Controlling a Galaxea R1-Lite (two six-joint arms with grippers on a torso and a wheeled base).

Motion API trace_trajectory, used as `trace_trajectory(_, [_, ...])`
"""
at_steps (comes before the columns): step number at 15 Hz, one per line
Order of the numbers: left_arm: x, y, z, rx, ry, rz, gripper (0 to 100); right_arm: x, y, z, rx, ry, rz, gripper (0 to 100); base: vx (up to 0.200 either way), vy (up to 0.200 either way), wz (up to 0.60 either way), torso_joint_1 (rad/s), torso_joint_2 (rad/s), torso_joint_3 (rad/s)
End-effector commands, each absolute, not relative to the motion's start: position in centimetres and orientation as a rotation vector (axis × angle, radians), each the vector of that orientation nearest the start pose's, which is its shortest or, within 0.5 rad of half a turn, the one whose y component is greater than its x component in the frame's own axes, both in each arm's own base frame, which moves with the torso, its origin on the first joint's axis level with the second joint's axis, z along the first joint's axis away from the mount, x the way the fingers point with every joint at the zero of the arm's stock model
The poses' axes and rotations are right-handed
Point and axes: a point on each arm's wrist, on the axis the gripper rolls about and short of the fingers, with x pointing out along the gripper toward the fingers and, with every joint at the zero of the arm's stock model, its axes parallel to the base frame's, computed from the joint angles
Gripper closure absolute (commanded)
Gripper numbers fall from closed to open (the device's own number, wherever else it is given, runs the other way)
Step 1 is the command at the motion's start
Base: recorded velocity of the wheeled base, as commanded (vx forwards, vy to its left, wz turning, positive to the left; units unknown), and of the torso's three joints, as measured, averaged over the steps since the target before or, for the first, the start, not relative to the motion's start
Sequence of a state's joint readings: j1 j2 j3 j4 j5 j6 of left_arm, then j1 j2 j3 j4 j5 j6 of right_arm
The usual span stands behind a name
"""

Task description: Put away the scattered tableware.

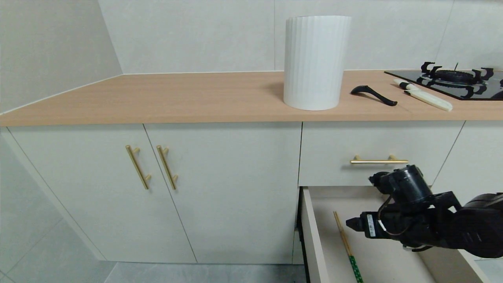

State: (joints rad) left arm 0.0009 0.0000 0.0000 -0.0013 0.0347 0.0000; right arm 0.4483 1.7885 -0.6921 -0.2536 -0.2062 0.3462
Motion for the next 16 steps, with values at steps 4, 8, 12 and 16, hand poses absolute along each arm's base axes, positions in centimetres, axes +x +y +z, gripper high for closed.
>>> trace_trajectory(4, [-2.3,0.1,7.6,0.0,0.0,0.037,0,21.4,9.9,16.9,0.077,0.557,0.162,0,0.0,0.0,0.0,0.0,0.0,0.0])
trace_trajectory(8, [-2.3,0.1,7.6,0.0,0.0,0.037,0,20.9,9.0,18.0,0.076,0.509,0.151,0,0.0,0.0,0.0,0.0,0.0,0.0])
trace_trajectory(12, [-2.3,0.1,7.6,0.0,0.0,0.035,0,21.1,8.6,18.2,0.075,0.499,0.136,0,0.0,0.0,0.0,0.0,0.0,0.0])
trace_trajectory(16, [-2.3,0.1,7.6,0.0,0.0,0.037,0,21.1,8.4,18.2,0.058,0.498,0.129,0,0.0,0.0,0.0,0.008,-0.05,-0.036])
